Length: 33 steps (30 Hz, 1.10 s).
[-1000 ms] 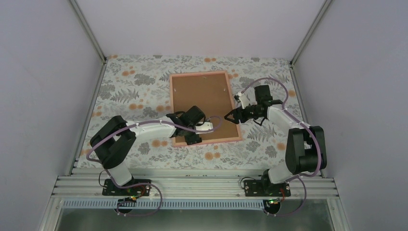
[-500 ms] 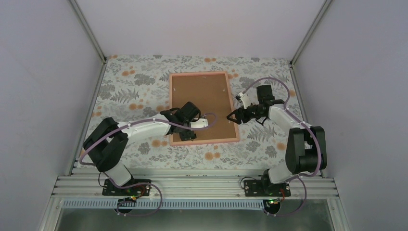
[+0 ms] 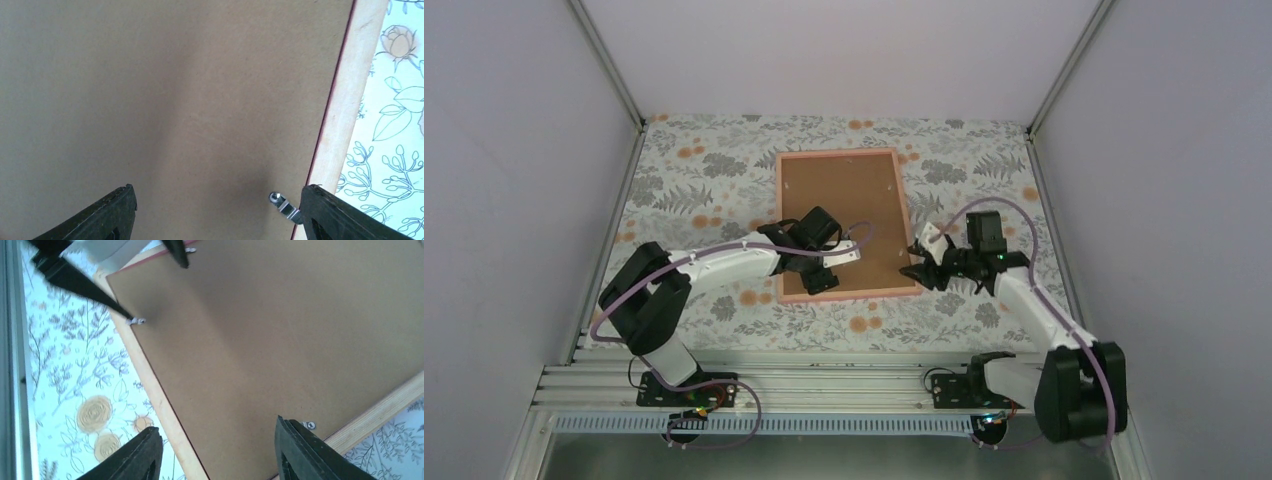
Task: Put the photo into the frame
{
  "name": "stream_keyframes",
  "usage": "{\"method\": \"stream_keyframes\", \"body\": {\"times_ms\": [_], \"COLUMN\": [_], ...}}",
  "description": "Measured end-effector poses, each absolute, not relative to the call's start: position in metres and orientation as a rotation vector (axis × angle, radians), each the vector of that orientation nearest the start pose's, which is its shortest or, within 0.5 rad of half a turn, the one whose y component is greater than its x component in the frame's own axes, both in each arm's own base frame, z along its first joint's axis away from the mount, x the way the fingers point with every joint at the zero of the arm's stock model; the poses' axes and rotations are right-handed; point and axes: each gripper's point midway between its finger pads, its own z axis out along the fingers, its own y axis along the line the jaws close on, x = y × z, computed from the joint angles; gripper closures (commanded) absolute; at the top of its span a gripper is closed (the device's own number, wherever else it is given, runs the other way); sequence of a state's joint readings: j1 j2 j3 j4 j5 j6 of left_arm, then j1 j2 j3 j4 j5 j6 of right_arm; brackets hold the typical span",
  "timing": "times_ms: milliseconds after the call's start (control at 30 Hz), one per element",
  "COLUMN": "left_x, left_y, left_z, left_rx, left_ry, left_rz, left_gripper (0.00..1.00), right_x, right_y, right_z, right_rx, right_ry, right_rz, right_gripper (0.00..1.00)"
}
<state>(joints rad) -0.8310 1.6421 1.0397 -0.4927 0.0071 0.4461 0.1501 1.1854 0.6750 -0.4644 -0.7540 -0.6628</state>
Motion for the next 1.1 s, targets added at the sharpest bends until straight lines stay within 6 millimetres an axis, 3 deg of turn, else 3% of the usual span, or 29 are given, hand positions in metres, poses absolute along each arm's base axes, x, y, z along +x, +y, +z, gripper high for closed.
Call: {"method": "stream_keyframes", "body": {"times_ms": [133,333,567,800,967,1100], "left_x": [0.264,0.262,0.260,0.254,0.251,0.249], "left_y": [-0.283,-0.283,-0.280,-0.280,-0.279,-0.274], "left_z": [0.068,0.065,0.057,0.051,0.047,0.042], "left_rx": [1.535,1.499,1.489,1.509,1.522,1.530], "left_ry": [2.197,2.238,2.273,2.285,2.291,2.306], "left_rz": [-0.162,-0.192,-0.193,-0.187,-0.179,-0.153], "left_gripper": [0.18,0.18,0.16,0.15,0.14,0.15], "right_x": [0.232,0.202,0.197,0.195,0.199,0.203], "right_y": [0.164,0.196,0.224,0.232,0.231,0.230], "right_z": [0.118,0.091,0.067,0.047,0.030,0.027], "right_rx": [-1.359,-1.619,-1.773,-1.843,-1.872,-1.881], "right_ry": [1.818,1.654,1.556,1.527,1.561,1.550], "right_rz": [0.599,0.568,0.518,0.480,0.456,0.425], "right_gripper": [0.47,0.47,0.49,0.50,0.58,0.67]}}
